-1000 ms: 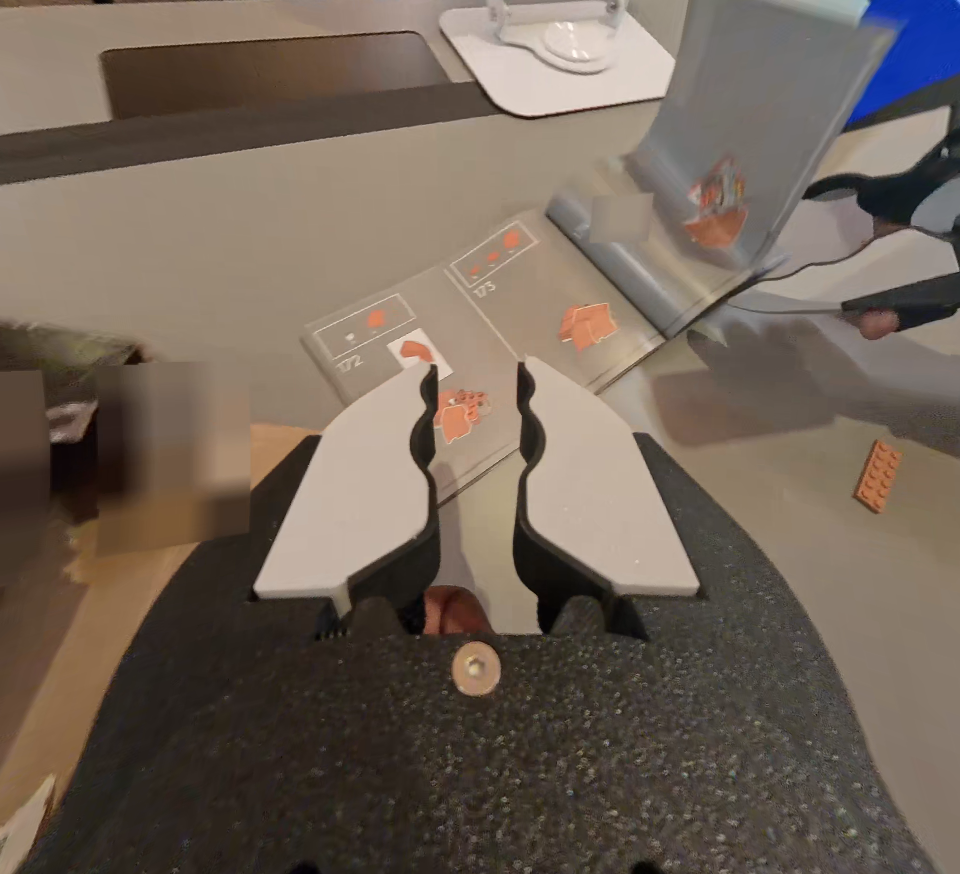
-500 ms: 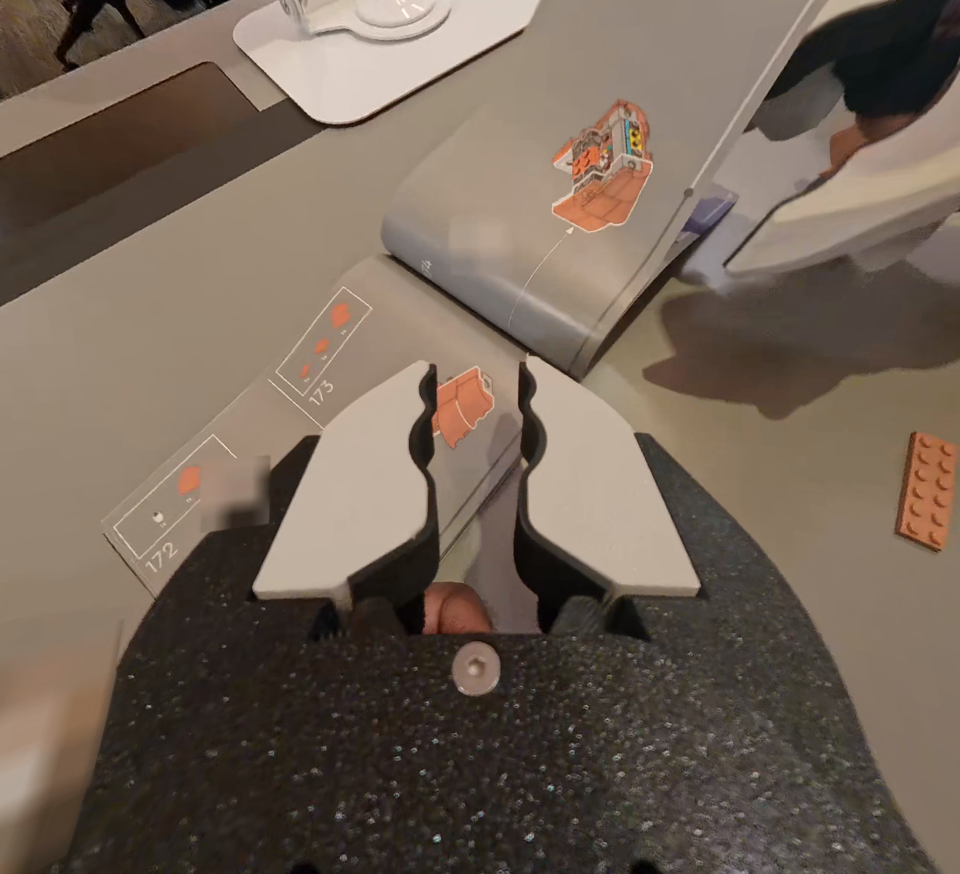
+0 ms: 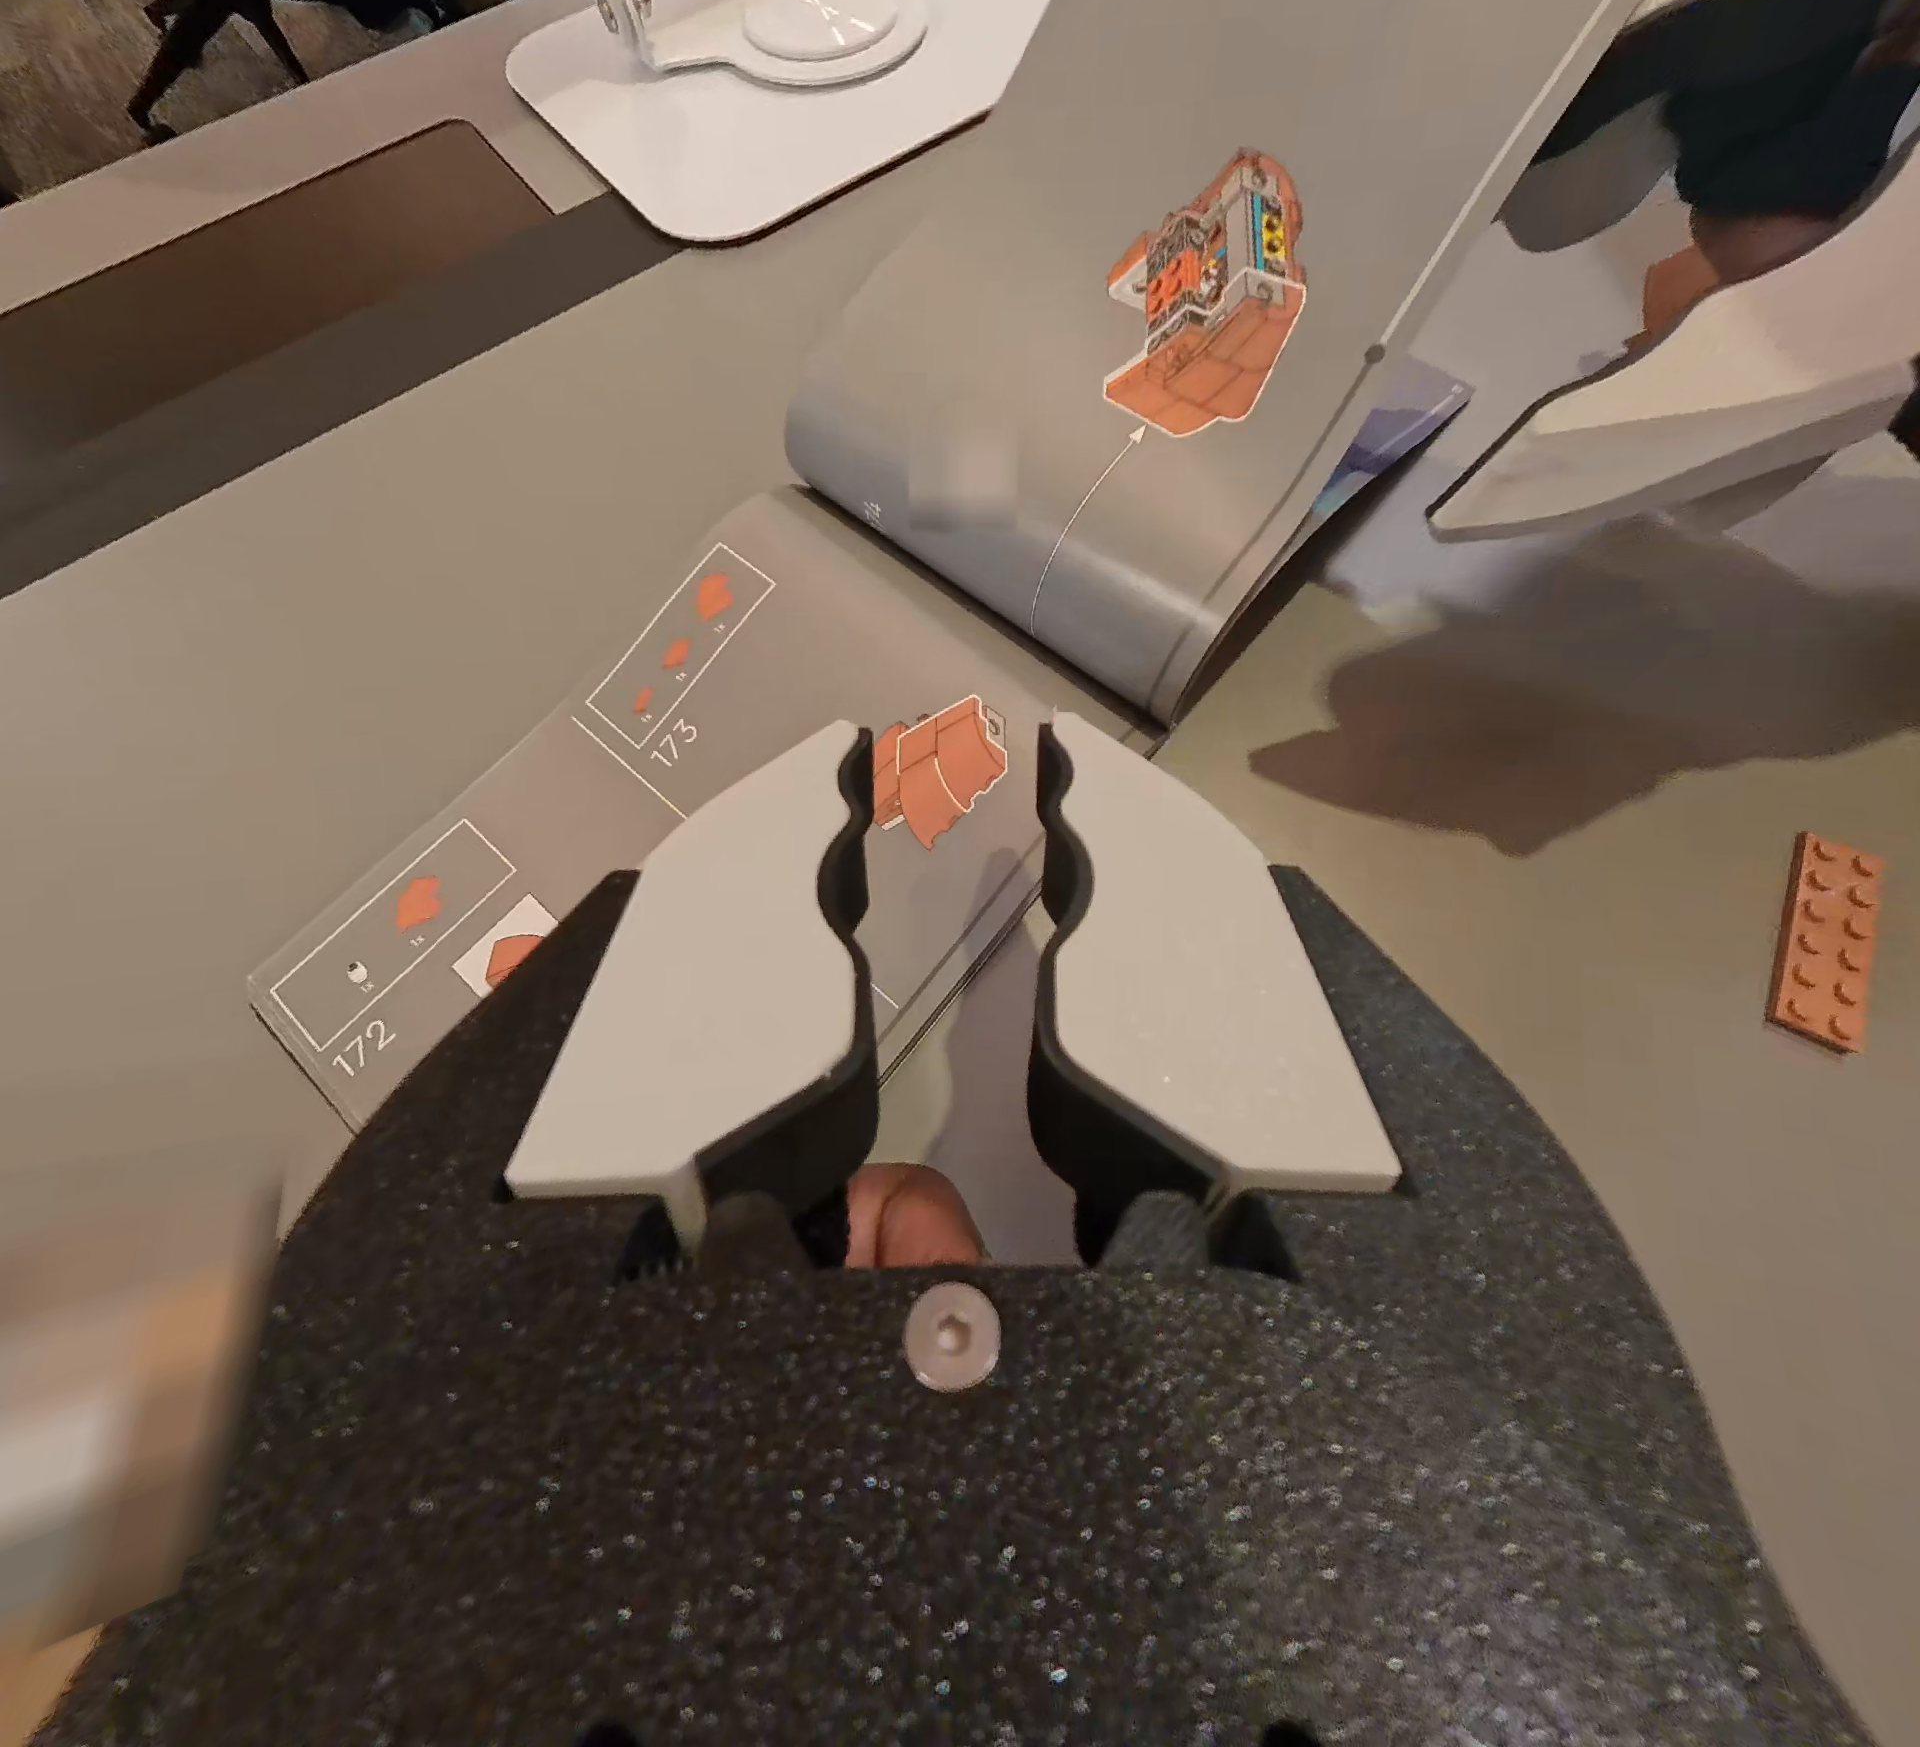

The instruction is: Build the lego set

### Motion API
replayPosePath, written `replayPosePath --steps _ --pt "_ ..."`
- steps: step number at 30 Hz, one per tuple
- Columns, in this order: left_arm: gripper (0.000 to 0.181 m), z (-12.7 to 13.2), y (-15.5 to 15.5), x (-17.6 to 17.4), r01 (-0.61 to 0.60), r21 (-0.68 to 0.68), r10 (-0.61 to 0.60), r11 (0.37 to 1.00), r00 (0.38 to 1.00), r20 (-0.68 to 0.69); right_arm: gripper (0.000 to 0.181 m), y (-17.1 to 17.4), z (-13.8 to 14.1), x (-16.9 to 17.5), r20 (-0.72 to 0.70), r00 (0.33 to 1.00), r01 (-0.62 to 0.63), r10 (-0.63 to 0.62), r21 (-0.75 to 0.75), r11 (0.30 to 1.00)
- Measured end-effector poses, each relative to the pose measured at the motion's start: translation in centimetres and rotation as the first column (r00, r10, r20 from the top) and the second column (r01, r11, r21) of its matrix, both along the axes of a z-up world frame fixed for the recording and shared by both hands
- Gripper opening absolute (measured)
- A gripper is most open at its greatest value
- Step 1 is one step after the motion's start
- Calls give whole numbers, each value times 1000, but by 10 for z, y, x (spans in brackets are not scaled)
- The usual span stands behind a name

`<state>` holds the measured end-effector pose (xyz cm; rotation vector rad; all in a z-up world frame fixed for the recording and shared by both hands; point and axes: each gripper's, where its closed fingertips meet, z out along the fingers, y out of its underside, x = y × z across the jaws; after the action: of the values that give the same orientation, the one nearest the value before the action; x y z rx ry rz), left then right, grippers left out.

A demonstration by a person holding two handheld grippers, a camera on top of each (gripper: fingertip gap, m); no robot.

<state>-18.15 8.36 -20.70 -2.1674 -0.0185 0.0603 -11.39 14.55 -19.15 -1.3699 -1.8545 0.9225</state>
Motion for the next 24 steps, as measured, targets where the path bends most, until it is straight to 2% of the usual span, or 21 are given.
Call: replayPosePath --steps 1,6,9,13,20,24 --pt "30 0 0 1 7 1 -7 1000 1000 4 62 -3 4 -3 -22 1000 -7 7 1 1000" --pt "37 7 5 17 103 72 -107 992 993 53 63 -27 33 -21 -152 986 -68 68 4 998" --pt "40 12 9 22 128 130 -139 983 987 75 63 -42 40 -33 -182 978 -104 103 5 995" --pt "43 17 13 24 129 203 -158 971 978 133 63 -58 37 -47 -187 972 -147 140 -23 989" --pt "44 30 7 19 116 273 -178 955 960 214 62 -84 55 -50 -270 936 -271 223 -155 950" --pt "44 30 4 9 78 288 -153 954 957 247 61 -84 52 -48 -269 936 -275 226 -159 948"
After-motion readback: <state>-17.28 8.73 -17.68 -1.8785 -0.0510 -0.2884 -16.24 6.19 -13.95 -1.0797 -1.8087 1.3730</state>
